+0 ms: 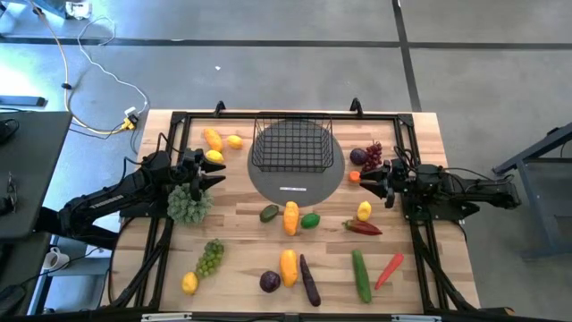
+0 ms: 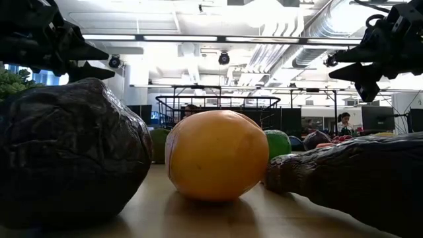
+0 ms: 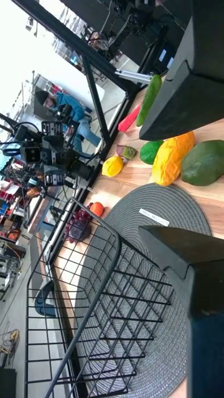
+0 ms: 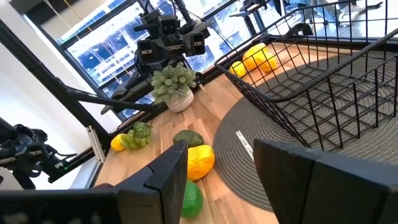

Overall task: Build produce basket
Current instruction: Put the violet plum into the wire basket

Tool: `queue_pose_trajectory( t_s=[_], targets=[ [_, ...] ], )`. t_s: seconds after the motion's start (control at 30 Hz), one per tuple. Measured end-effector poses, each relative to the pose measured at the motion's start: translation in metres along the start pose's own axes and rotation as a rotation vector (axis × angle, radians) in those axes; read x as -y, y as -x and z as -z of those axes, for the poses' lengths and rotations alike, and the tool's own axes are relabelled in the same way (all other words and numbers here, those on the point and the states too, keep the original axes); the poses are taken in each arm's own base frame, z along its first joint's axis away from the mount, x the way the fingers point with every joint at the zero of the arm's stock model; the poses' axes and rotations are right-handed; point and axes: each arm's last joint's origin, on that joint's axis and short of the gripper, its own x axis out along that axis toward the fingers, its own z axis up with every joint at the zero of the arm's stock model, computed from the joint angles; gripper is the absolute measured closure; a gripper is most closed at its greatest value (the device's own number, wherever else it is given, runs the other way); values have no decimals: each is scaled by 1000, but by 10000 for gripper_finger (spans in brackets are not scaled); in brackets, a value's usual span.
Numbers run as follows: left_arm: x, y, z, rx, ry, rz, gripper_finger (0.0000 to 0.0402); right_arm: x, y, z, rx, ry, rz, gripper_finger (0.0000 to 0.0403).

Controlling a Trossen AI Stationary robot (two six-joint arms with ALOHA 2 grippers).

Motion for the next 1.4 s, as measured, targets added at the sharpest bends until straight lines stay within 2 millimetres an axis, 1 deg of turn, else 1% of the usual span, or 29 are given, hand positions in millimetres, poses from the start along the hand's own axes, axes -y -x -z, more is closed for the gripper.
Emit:
queue_pose_trajectory(
  t_s=[0.2, 0.33, 0.5, 0.63, 0.87, 1.03, 1.2, 1.3, 1.4],
  targets=[
    [0, 0, 0, 0, 0, 0, 178, 0, 0, 0, 2, 1, 1, 237],
    [0, 0, 0, 0, 0, 0, 178, -3, 3, -8, 32, 25, 17, 235],
    [0, 0, 0, 0, 0, 0, 178, -6, 6, -18, 36, 75, 90, 213],
    [0, 0, 0, 0, 0, 0, 178, -9, 5, -26, 10, 84, 159, 192],
    [0, 0, 0, 0, 0, 0, 178, -18, -7, -45, -19, 104, 305, 178],
    [0, 0, 0, 0, 0, 0, 178, -25, -17, -59, -74, 48, 436, 177],
    [0, 0, 0, 0, 0, 0, 178, -31, -29, -72, -118, 28, 575, 173],
    [0, 0, 0, 0, 0, 0, 178, -34, -35, -83, -154, 40, 638, 154],
    [0, 0, 0, 0, 0, 0, 178, -33, -40, -94, -202, 46, 706, 123]
  ],
)
